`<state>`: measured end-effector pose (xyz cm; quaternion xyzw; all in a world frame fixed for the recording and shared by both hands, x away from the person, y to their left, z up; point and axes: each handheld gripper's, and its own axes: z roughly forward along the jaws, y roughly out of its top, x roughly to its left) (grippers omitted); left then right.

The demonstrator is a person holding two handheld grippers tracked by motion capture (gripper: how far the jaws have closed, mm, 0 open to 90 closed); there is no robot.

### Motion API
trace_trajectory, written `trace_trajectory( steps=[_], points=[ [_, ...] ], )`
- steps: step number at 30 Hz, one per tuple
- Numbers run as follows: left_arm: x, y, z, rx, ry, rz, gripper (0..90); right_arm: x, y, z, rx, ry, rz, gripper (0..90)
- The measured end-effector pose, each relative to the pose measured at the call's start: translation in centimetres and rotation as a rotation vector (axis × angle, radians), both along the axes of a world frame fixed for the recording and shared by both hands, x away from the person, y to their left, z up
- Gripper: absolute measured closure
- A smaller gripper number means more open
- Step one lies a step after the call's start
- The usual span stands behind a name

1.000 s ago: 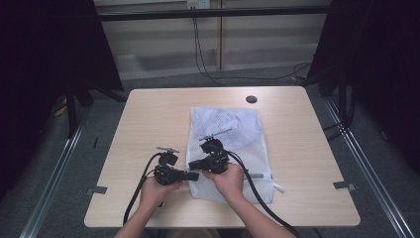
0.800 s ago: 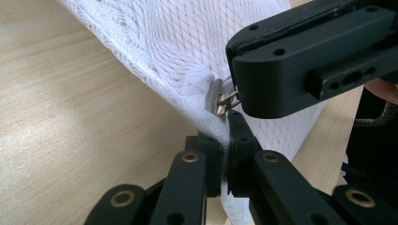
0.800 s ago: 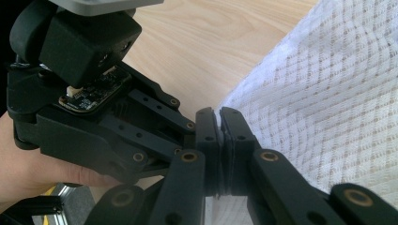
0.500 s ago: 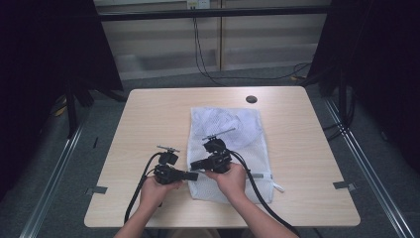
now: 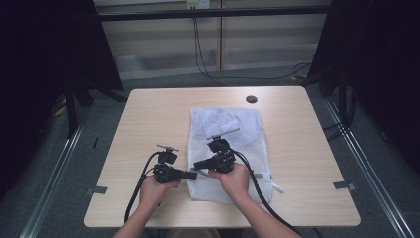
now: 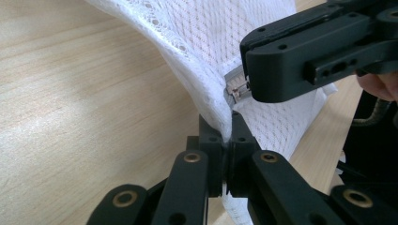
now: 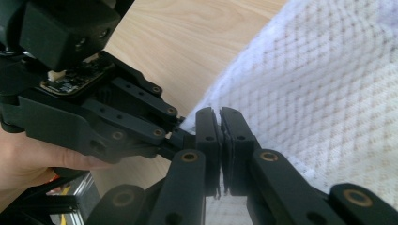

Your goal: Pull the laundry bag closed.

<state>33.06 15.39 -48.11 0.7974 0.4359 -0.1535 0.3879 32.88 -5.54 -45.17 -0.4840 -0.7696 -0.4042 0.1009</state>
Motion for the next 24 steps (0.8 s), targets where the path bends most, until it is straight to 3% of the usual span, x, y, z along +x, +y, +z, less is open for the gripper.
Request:
trace_trajectory(
  steps=[24],
  points=[
    [-0.05, 0.16, 0.17, -0.020, 0.010, 0.004, 88.2, -0.34, -1.01, 0.05, -0.003, -0.014, -0.002, 86.9]
  ],
)
